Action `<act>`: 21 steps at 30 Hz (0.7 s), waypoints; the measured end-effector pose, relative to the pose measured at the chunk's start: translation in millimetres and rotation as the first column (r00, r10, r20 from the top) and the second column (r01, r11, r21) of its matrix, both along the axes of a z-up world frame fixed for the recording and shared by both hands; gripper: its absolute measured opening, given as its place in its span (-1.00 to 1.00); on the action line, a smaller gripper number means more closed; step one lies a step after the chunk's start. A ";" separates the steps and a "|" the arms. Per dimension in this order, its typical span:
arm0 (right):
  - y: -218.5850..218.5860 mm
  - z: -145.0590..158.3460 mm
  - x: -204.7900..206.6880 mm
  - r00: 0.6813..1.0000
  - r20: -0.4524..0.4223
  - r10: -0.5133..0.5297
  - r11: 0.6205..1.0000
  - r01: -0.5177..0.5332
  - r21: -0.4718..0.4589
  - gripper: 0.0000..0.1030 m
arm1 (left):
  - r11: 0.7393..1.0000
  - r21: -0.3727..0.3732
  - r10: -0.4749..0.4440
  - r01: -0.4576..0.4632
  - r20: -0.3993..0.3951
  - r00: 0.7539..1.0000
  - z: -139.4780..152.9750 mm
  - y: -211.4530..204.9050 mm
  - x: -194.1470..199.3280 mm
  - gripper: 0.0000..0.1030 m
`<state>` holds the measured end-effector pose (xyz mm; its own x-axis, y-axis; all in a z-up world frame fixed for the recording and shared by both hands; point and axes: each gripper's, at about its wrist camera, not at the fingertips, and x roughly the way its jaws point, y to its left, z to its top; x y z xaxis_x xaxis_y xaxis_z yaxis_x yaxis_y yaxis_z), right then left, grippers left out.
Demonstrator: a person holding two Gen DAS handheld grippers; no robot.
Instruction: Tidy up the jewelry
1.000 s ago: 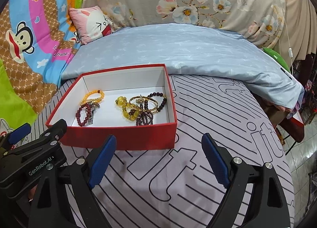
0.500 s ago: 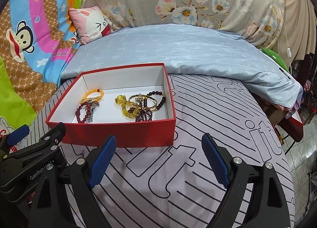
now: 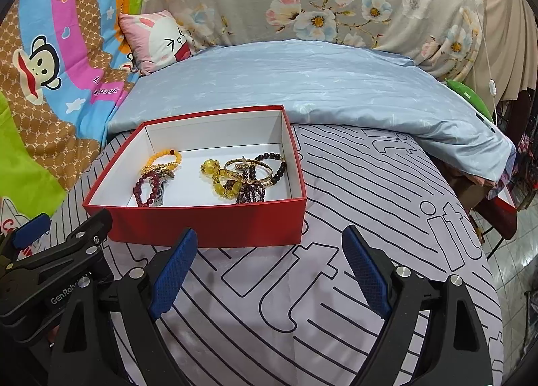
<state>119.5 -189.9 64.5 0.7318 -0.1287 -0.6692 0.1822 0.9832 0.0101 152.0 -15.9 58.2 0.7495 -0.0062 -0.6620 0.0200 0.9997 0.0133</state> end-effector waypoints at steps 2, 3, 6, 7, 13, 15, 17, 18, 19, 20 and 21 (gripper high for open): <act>0.5 0.0 0.1 1.000 0.000 0.001 1.000 -0.001 0.001 0.63 | 1.000 0.001 0.001 -0.001 0.000 1.000 0.1 1.0 0.4 0.78; 0.6 0.0 0.0 1.000 0.000 0.001 1.000 -0.001 0.000 0.63 | 1.000 -0.001 0.000 0.000 0.000 1.000 0.1 0.8 0.3 0.78; 1.3 0.0 0.3 1.000 0.000 0.001 1.000 -0.001 -0.002 0.63 | 1.000 0.000 0.001 -0.001 -0.001 1.000 -0.1 0.8 0.3 0.78; 1.3 0.0 0.3 1.000 0.000 0.001 1.000 -0.001 -0.003 0.63 | 1.000 0.000 0.002 -0.002 -0.001 1.000 0.1 1.0 0.3 0.78; 1.1 -0.1 0.1 1.000 0.001 0.000 1.000 0.000 -0.002 0.63 | 1.000 -0.001 0.002 -0.002 -0.003 1.000 0.2 2.2 0.5 0.78; 1.1 -0.1 0.3 1.000 0.000 0.000 1.000 0.000 -0.002 0.63 | 1.000 0.000 0.001 -0.001 -0.009 1.000 0.5 3.3 1.7 0.78; 1.3 -0.1 0.4 1.000 -0.001 0.001 1.000 -0.001 0.000 0.63 | 1.000 0.003 -0.001 0.001 -0.011 1.000 0.9 3.9 2.5 0.78; 1.2 -0.1 0.1 1.000 0.001 0.000 1.000 0.000 0.000 0.63 | 1.000 0.005 -0.001 0.001 -0.010 1.000 1.2 4.1 2.6 0.78; 1.4 0.0 0.2 1.000 0.001 0.001 1.000 -0.001 -0.001 0.63 | 1.000 0.007 -0.001 0.001 -0.009 1.000 1.5 4.2 2.6 0.78; 1.2 -0.1 0.2 1.000 0.001 0.000 1.000 0.000 0.000 0.63 | 1.000 0.008 -0.001 0.001 -0.007 1.000 1.3 3.8 2.4 0.78; 1.2 -0.2 0.2 1.000 0.001 0.001 1.000 -0.001 0.000 0.63 | 1.000 0.009 0.000 0.000 -0.006 1.000 1.6 4.2 2.5 0.78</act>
